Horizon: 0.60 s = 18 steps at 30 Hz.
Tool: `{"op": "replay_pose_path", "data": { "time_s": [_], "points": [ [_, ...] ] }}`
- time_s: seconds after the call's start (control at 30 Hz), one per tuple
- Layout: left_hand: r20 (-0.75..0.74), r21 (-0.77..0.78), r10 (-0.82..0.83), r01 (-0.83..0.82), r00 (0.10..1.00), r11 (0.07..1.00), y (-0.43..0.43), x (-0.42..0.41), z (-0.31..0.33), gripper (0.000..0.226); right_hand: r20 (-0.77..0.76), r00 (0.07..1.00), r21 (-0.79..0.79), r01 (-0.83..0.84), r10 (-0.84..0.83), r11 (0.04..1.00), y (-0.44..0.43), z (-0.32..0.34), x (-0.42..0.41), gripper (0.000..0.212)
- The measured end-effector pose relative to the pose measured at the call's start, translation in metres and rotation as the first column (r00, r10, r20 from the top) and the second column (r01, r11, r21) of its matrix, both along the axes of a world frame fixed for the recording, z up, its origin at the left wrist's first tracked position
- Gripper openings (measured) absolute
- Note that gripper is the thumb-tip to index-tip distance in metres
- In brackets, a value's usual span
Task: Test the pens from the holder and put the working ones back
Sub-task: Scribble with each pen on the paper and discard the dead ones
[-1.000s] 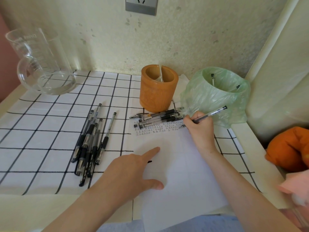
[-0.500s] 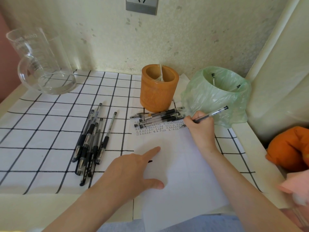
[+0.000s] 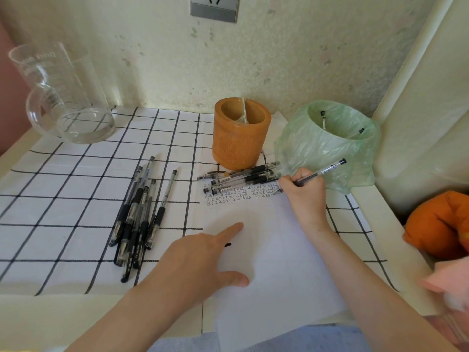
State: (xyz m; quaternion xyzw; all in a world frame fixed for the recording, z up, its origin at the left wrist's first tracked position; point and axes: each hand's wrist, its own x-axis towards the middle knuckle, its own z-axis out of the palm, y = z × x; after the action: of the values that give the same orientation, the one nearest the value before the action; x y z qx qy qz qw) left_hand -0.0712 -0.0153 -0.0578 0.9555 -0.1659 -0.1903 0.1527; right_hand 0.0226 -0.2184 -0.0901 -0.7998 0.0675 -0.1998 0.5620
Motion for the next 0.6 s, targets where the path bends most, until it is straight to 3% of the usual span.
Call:
{"op": "replay_pose_path", "data": {
  "time_s": [0.6],
  "points": [
    [-0.007,-0.028,0.007,-0.007,1.0,1.0,-0.0006,0.0003,0.0007,0.087,-0.023,1.0,-0.014,-0.018,0.017,1.0,-0.0006,-0.0007,0.0002,0.039]
  ]
}}
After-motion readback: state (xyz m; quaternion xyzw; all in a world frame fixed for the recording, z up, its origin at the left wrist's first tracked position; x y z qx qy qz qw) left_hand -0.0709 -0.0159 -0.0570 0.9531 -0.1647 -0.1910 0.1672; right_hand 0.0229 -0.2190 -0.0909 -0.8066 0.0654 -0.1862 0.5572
